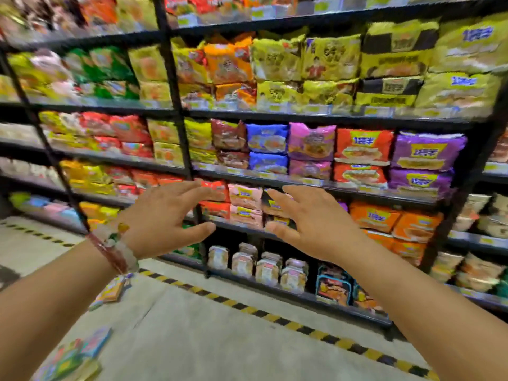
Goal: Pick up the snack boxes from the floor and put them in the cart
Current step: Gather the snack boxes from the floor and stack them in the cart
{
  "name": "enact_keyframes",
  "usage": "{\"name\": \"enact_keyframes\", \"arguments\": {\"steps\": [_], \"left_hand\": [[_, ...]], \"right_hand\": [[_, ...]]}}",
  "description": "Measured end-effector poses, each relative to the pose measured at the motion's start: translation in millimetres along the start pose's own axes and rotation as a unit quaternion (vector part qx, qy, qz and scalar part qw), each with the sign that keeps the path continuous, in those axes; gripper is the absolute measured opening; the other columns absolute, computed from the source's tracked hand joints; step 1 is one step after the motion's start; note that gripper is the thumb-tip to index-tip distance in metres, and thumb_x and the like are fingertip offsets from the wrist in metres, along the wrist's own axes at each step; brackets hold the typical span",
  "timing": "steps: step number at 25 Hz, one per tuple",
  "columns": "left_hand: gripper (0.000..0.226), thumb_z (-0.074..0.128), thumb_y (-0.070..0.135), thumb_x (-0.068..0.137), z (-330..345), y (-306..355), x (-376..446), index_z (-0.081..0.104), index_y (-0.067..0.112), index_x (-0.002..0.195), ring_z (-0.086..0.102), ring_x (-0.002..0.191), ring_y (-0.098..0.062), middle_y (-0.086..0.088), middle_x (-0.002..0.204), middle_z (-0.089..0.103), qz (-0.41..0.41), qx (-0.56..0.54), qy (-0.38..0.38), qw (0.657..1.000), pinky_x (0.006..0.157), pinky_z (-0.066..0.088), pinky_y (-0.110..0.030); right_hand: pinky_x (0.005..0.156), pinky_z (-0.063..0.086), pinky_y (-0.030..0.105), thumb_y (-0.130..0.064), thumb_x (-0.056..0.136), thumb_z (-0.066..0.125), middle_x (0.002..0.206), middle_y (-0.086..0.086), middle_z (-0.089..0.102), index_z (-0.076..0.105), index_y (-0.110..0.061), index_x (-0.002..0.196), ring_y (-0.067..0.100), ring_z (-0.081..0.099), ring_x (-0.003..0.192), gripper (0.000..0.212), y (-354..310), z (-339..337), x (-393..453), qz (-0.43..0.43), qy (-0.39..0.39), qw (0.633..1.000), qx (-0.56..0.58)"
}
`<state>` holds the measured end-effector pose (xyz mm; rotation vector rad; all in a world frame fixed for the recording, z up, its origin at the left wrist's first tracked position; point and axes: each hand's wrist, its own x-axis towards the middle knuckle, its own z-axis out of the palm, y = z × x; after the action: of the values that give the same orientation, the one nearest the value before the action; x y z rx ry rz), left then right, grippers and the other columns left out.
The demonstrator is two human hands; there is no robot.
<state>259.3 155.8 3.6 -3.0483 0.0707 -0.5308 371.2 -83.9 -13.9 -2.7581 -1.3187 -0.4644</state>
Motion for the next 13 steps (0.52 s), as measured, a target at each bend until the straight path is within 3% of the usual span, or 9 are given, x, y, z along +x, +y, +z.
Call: {"name": "enact_keyframes", "arguments": {"steps": [2,4,8,13], "left_hand": [[0.104,0.013,0.087,0.061,8.0,-36.9,-11.8,0.026,0.031,0.148,0.027,0.141,-0.017,0.0,0.153,0.029,-0.057,-0.004,-0.001,0.998,0.112,0.023,-0.034],[0.113,0.012,0.092,0.057,13.0,-72.6,-20.2,0.02,0.028,0.15,0.021,0.143,-0.015,0.002,0.156,0.022,-0.108,-0.003,-0.004,0.994,0.114,0.02,-0.033],[0.113,0.008,0.092,0.056,17.0,-138.2,-28.0,0.021,0.03,0.149,0.022,0.141,-0.014,0.005,0.156,0.022,-0.183,0.043,-0.019,0.982,0.111,0.022,-0.032],[0.118,-0.005,0.094,0.058,29.0,-225.7,-19.0,0.038,0.026,0.143,0.04,0.133,-0.02,-0.001,0.148,0.039,-0.271,0.077,0.002,0.959,0.106,0.032,-0.035]], "right_hand": [[0.108,0.021,0.035,-0.072,0.076,-0.001,0.151,0.003,0.032,0.02,-0.031,0.151,0.023,0.028,0.136,0.088,-19.3,14.2,41.1,-0.043,0.001,0.999,0.01],[0.108,0.02,0.033,-0.072,0.073,-0.004,0.153,-0.001,0.029,0.017,-0.032,0.151,0.02,0.026,0.137,0.09,-36.6,30.8,86.9,-0.088,-0.004,0.996,0.026],[0.109,0.021,0.035,-0.066,0.093,0.017,0.152,0.0,0.027,0.011,-0.033,0.152,0.021,0.025,0.138,0.068,-67.9,56.2,181.0,-0.175,-0.012,0.983,0.052],[0.113,0.017,0.035,-0.059,0.096,0.024,0.157,-0.001,0.02,0.01,-0.031,0.152,0.02,0.019,0.142,0.064,-101.4,87.4,307.2,-0.263,-0.006,0.963,0.061]]}}
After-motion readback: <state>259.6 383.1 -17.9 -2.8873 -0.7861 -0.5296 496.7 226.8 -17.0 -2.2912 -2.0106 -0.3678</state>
